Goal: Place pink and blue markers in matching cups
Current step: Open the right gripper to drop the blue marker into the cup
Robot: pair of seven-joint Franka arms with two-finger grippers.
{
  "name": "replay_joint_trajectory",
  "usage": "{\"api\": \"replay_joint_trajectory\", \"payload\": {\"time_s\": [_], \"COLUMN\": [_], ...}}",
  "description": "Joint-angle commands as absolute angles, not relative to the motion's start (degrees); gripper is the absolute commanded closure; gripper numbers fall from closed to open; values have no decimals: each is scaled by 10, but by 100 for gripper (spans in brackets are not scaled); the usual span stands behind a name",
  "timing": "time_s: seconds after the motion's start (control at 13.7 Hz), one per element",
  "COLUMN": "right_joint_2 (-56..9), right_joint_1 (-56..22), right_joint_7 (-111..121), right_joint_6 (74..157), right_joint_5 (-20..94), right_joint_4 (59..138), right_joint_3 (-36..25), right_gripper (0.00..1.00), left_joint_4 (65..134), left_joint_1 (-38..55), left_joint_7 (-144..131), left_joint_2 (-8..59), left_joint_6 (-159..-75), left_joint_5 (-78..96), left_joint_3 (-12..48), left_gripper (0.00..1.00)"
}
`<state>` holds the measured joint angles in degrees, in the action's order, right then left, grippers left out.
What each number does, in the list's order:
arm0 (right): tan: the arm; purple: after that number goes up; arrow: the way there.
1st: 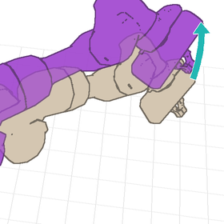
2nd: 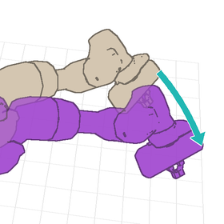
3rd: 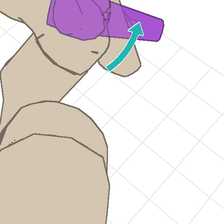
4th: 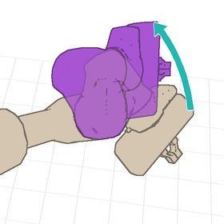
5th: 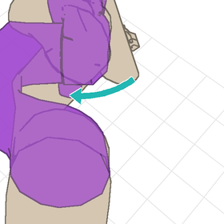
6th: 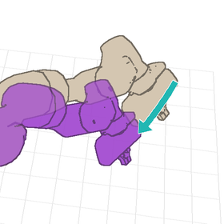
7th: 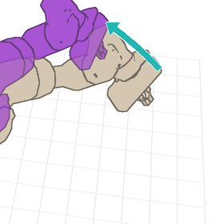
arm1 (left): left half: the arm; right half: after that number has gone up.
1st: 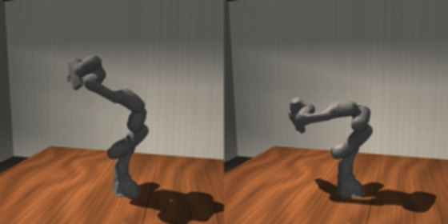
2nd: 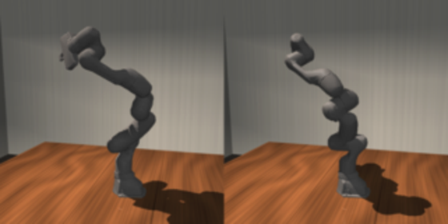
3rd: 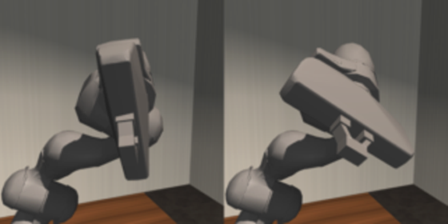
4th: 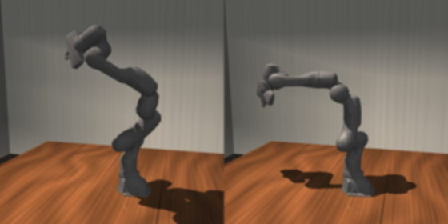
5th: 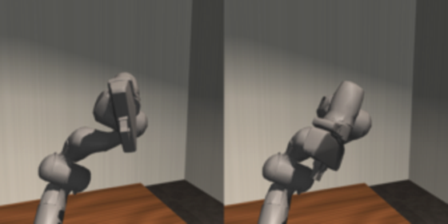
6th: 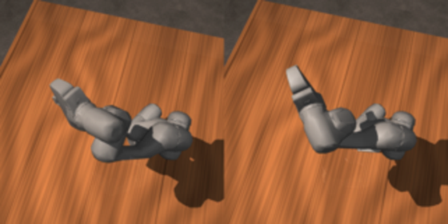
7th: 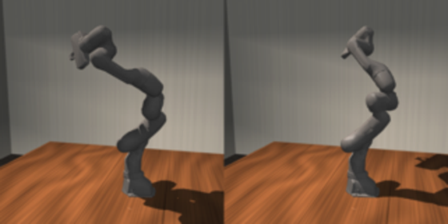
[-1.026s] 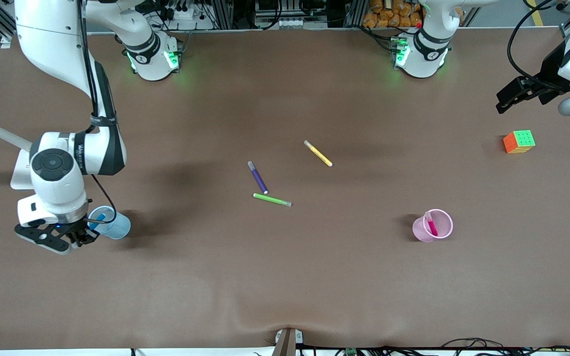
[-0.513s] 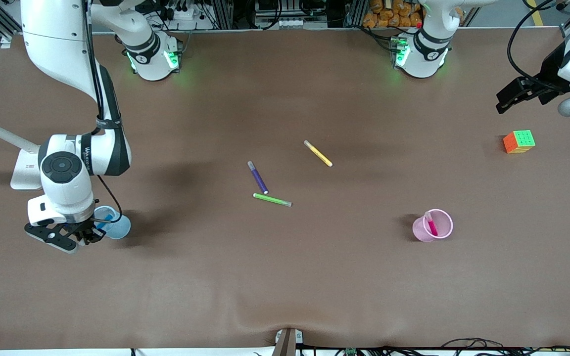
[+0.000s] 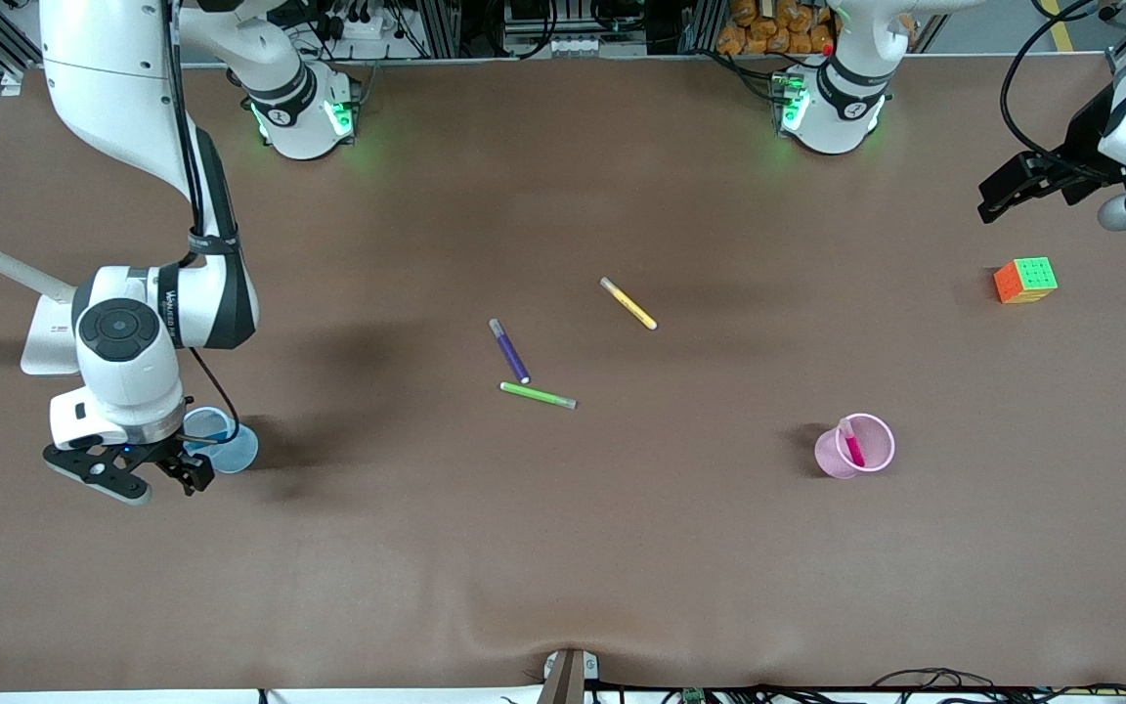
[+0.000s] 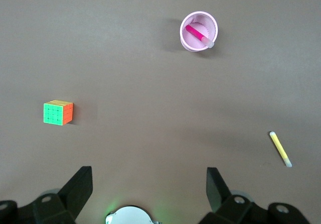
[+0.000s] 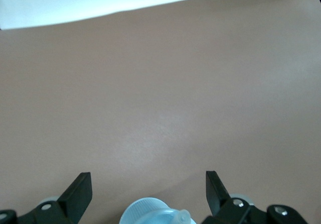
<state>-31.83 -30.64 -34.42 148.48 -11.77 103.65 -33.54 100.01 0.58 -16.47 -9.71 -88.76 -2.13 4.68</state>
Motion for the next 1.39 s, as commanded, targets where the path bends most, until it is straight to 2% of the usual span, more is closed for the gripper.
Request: {"api": "replay_joint_trajectory", "payload": {"time_s": [0.0,0.29,0.66,0.81,1.03,1.32], "right_joint_2": [-313,-313,-312,-310,-306,-292], "right_joint_1": [-312,-283,-265,-247,-165,-112], "right_joint_7": [-340,-274,-170,-110,-96,-95], "right_joint_6": [1408,1287,1192,1180,1073,954], "right_joint_5": [-127,-97,15,52,46,49], "right_joint_4": [979,885,811,791,697,624], "right_joint_3": [-327,-290,-286,-278,-201,-162], "right_gripper": [0,0,0,0,0,0], "left_joint_4": [999,999,999,998,998,998], "left_joint_1": [5,4,5,5,5,5], "left_joint_7": [-150,-150,-150,-149,-149,-149], "left_joint_2": [-100,-101,-101,-101,-101,-100], "left_joint_6": [-881,-878,-877,-877,-874,-872], "left_joint_5": [-16,-16,-16,-16,-17,-17], "left_joint_3": [44,44,44,44,44,44], "left_gripper": [0,0,0,0,0,0]}}
